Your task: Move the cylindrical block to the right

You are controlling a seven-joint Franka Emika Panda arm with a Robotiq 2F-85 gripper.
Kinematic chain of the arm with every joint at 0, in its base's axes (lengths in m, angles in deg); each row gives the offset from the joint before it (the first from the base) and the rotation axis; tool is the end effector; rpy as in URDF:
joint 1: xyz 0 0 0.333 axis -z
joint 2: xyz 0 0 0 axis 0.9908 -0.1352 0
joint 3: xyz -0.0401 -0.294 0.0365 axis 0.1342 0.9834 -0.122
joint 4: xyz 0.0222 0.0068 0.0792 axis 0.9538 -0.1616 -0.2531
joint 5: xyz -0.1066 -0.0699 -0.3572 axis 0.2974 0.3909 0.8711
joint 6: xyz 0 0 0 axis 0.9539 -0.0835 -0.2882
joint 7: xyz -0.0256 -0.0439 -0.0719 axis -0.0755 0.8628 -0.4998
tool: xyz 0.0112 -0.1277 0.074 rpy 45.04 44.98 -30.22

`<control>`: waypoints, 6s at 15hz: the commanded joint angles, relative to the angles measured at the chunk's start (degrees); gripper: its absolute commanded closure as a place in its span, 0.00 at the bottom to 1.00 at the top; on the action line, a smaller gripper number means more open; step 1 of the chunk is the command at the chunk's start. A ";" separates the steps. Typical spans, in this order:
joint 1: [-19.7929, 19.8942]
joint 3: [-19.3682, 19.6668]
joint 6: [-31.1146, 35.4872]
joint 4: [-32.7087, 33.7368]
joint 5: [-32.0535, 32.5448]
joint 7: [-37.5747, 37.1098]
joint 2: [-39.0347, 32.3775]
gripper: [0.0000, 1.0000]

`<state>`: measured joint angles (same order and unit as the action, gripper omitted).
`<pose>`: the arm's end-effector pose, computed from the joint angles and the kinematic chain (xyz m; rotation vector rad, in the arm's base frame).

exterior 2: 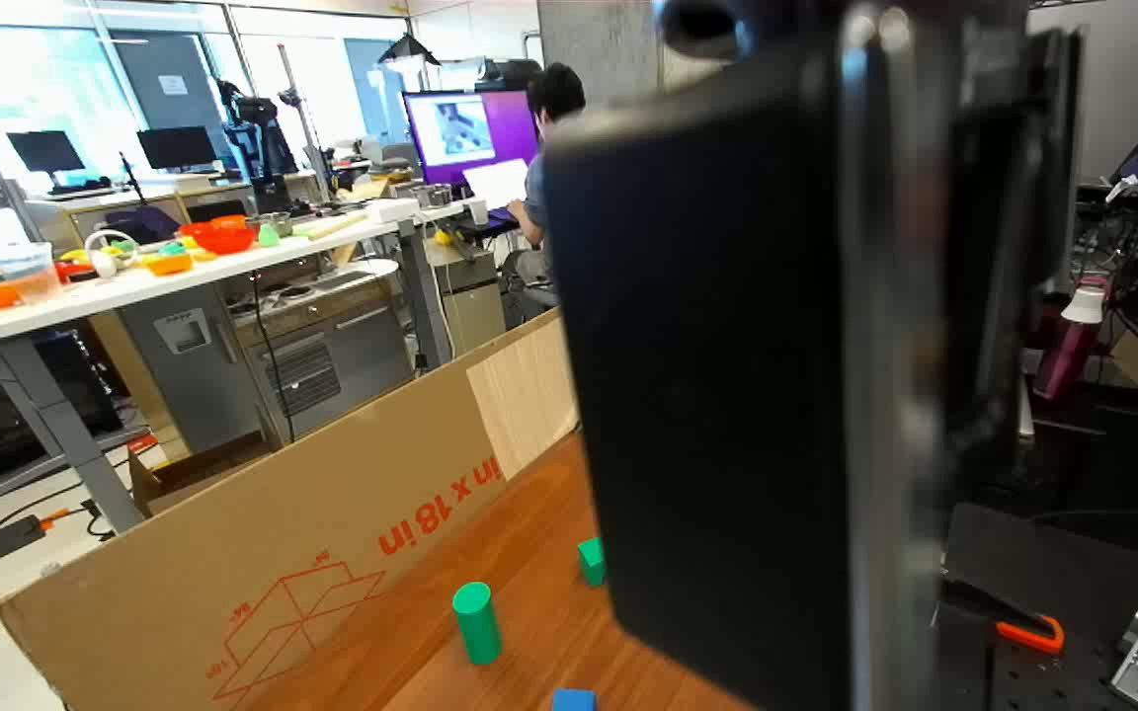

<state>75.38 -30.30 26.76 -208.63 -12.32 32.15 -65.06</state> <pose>0.3779 0.1683 0.3687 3.0955 -0.1208 -0.2683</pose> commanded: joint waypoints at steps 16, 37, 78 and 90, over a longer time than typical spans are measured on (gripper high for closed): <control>2.65 6.45 10.75 2.16 -0.14 -0.80 -12.06 0.00; -3.42 14.72 17.64 37.18 12.15 -6.06 -50.42 0.00; -7.63 17.88 -3.21 65.23 13.60 -2.58 -72.15 0.90; -3.40 17.61 5.67 55.29 11.41 -2.01 -58.87 0.90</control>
<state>70.49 -13.16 29.69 -148.91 0.28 29.80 -127.48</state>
